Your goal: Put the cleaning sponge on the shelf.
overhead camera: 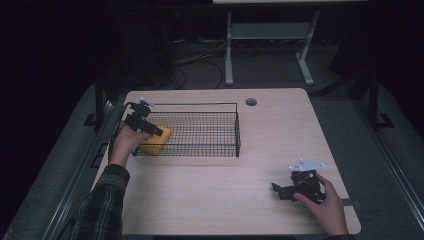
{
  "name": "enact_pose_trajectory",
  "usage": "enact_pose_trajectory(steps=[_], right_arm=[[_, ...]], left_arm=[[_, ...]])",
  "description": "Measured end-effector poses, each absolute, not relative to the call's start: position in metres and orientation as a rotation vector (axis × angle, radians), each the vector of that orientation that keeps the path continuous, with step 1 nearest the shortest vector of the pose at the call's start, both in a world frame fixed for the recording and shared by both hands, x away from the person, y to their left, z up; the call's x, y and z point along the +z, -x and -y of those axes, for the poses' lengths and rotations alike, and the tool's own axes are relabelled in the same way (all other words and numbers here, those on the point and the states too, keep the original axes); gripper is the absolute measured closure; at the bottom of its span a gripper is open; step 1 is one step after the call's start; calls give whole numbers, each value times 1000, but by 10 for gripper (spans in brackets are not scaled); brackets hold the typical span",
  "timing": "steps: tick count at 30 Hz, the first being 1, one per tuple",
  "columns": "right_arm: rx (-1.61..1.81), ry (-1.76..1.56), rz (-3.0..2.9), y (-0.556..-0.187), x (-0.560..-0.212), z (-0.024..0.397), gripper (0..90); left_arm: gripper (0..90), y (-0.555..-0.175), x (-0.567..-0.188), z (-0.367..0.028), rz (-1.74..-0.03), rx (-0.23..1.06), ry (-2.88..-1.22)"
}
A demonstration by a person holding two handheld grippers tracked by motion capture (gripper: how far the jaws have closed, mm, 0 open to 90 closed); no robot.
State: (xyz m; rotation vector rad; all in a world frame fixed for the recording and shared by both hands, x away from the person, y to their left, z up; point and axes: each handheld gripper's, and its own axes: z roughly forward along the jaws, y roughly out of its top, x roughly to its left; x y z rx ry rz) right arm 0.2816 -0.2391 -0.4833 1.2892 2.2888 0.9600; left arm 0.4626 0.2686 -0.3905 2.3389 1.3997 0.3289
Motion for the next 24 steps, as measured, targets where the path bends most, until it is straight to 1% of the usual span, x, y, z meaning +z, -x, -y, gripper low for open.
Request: enact_pose_trajectory(steps=[5, 14, 24], right_arm=[[959, -1292, -2289, -281, -483, 239, 3], [960, -1293, -2290, -281, -483, 239, 4], [960, -1293, -2289, -281, -483, 239, 3]], left_arm=[[178, -454, -379, -269, -1379, 338, -2314], [178, -445, -370, -270, -1351, 343, -2319], [179, -421, -360, -267, -1318, 347, -2308]])
